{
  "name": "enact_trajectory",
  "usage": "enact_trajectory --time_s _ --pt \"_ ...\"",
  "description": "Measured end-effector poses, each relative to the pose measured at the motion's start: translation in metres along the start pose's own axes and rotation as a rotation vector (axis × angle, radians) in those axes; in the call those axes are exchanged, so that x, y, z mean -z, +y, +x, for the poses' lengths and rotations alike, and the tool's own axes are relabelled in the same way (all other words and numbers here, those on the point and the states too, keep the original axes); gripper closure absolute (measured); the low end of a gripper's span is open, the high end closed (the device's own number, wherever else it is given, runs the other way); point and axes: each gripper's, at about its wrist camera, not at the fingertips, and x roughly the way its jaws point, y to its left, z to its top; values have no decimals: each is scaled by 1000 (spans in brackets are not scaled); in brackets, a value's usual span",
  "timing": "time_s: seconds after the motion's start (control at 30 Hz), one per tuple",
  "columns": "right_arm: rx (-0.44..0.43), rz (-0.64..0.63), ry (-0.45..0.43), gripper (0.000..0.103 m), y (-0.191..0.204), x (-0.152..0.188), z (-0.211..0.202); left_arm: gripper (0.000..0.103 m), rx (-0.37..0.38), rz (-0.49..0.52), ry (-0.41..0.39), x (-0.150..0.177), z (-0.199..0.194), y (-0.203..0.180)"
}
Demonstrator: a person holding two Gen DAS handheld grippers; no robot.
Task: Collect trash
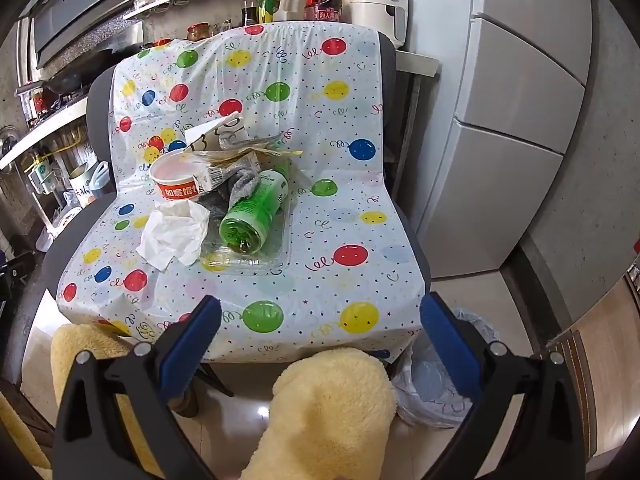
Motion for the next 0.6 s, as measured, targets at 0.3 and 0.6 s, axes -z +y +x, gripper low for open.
enact_trajectory --time_s 0.3,0.6 --pt "-1 1 1 6 -1 0 0 6 4 -3 4 -1 1 1" --pt "1 0 0 6 -1 0 0 6 -2 -6 2 1 4 7"
